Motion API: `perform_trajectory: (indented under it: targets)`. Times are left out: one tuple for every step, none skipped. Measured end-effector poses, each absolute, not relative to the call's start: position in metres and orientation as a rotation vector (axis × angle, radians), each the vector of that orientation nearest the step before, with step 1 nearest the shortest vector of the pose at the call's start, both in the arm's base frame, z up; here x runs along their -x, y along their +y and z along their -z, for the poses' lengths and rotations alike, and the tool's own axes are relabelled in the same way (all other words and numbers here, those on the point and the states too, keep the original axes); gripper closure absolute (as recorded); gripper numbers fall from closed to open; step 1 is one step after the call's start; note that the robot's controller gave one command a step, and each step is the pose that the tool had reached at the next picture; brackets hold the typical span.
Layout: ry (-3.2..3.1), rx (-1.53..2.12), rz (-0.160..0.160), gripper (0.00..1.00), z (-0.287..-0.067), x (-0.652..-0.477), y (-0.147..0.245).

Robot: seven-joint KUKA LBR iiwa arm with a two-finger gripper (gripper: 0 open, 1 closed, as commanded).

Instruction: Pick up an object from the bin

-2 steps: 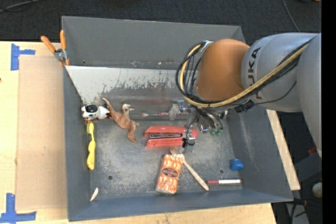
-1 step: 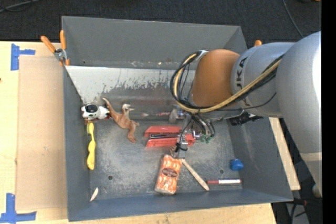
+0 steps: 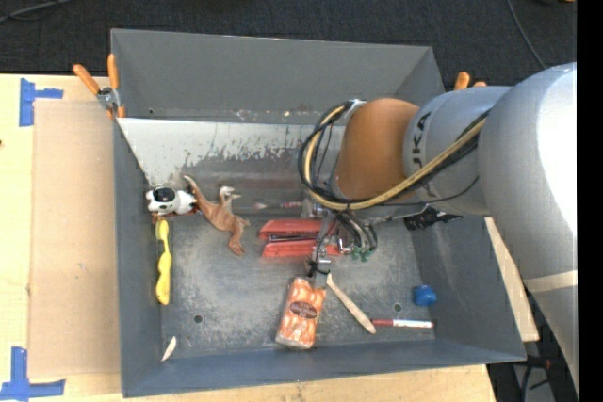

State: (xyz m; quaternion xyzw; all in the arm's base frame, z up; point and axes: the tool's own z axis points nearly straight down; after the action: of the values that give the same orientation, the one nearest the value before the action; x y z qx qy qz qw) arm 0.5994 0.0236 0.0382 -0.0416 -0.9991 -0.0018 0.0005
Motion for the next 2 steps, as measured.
perform_trajectory:
  targets:
    - [-3.130,0.319,0.006,1.00,-0.0718,-0.5818,0.0381]
    - [-3.130,0.318,0.005,1.00,-0.0720,-0.5818,0.0381]
